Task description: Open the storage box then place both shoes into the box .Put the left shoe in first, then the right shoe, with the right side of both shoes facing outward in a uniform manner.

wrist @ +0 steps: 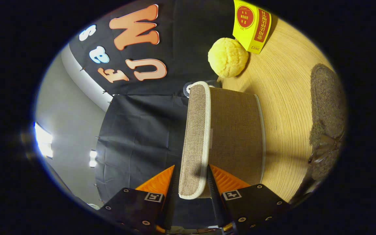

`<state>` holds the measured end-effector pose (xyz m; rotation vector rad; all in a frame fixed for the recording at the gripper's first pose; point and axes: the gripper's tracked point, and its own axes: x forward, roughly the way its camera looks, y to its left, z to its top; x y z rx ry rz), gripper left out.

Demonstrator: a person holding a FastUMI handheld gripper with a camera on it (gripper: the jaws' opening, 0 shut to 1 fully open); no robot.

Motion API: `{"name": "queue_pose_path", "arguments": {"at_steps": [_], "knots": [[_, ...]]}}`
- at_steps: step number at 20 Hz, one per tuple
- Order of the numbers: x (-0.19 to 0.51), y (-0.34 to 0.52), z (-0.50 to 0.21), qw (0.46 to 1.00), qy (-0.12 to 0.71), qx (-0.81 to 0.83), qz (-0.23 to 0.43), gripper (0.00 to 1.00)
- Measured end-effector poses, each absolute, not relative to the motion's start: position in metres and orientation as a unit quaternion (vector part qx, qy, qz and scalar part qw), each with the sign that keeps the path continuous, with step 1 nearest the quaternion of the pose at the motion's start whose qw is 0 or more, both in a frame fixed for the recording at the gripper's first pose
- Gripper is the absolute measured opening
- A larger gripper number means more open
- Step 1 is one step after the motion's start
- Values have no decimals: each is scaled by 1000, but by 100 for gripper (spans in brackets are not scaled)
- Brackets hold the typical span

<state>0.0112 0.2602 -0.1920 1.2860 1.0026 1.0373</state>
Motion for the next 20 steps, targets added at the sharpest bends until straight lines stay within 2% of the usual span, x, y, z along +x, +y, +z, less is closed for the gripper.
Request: {"name": "queue_pose_path", "arguments": {"at_steps": [1, 3, 5, 8, 15, 17, 20], "knots": [[10, 261, -195, 571, 432, 542, 441, 48], [8, 263, -204, 575, 446, 532, 433, 32], [7, 265, -205, 567, 454, 536, 431, 11], [6, 260, -192, 571, 435, 539, 442, 2], [9, 254, -170, 596, 408, 534, 439, 0], [9, 257, -178, 608, 423, 518, 428, 0], [6, 264, -193, 600, 464, 517, 397, 1]]}}
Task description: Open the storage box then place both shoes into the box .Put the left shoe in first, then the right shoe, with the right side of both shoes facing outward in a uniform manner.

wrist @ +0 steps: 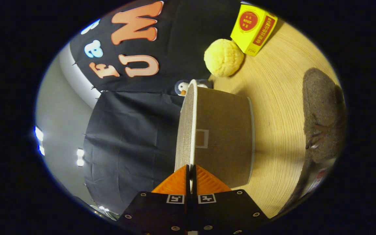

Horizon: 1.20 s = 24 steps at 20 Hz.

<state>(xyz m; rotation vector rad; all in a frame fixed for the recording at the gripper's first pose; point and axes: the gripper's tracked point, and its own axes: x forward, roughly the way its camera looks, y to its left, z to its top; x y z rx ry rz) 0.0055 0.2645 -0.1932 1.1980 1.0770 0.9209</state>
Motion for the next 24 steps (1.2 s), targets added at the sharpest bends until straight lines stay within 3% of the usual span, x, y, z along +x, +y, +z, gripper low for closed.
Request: {"name": "queue_pose_path", "arguments": {"at_steps": [6, 8, 10, 11, 12, 19, 24], "knots": [[4, 273, -172, 572, 451, 560, 394, 5], [4, 279, -181, 585, 457, 549, 384, 17], [3, 280, -179, 608, 444, 537, 382, 21], [7, 280, -170, 616, 428, 542, 380, 15], [12, 279, -163, 631, 414, 538, 375, 1], [21, 296, -71, 674, 357, 519, 385, 0], [22, 354, -2, 698, 331, 479, 416, 1]]}}
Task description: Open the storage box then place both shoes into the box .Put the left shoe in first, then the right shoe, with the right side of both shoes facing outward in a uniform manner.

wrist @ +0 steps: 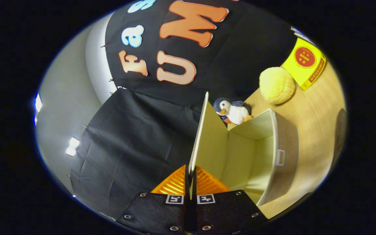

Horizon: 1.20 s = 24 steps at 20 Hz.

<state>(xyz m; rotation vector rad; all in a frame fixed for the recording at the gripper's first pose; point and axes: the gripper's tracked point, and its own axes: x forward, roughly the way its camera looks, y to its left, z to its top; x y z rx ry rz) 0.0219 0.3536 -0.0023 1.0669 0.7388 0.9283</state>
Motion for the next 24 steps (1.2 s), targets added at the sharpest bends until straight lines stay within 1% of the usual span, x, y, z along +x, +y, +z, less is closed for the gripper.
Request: {"name": "queue_pose_path", "arguments": {"at_steps": [4, 8, 11, 13, 15, 19, 22, 24], "knots": [[13, 413, 30, 709, 328, 443, 439, 1], [1, 473, 42, 706, 343, 414, 462, 2], [-4, 507, 42, 711, 349, 398, 463, 3], [-9, 526, 37, 719, 350, 377, 466, 8], [-16, 532, 21, 728, 362, 349, 465, 21], [-14, 525, 2, 752, 372, 318, 442, 97], [-7, 502, -3, 767, 364, 321, 419, 97], [1, 477, -13, 790, 354, 309, 394, 98]]}}
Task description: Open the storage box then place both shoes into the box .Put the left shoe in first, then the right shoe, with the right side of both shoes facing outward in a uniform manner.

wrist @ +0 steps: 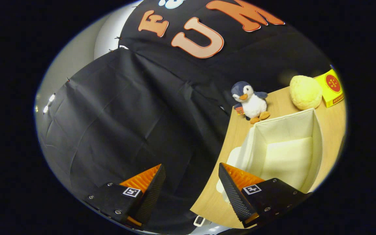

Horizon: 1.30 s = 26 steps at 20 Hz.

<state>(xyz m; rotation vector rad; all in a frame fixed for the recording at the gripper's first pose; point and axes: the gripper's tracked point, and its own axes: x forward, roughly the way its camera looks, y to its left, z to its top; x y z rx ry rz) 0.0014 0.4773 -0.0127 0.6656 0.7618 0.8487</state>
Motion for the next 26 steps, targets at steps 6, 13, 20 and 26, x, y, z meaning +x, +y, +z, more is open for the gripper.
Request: {"name": "queue_pose_path", "arguments": {"at_steps": [6, 13, 20, 26], "knots": [[37, 355, -51, 860, 315, 301, 265, 98], [31, 196, -131, 909, 310, 249, 120, 98], [14, 91, -205, 934, 324, 149, 15, 98], [12, 72, -254, 934, 348, 84, -1, 96]]}}
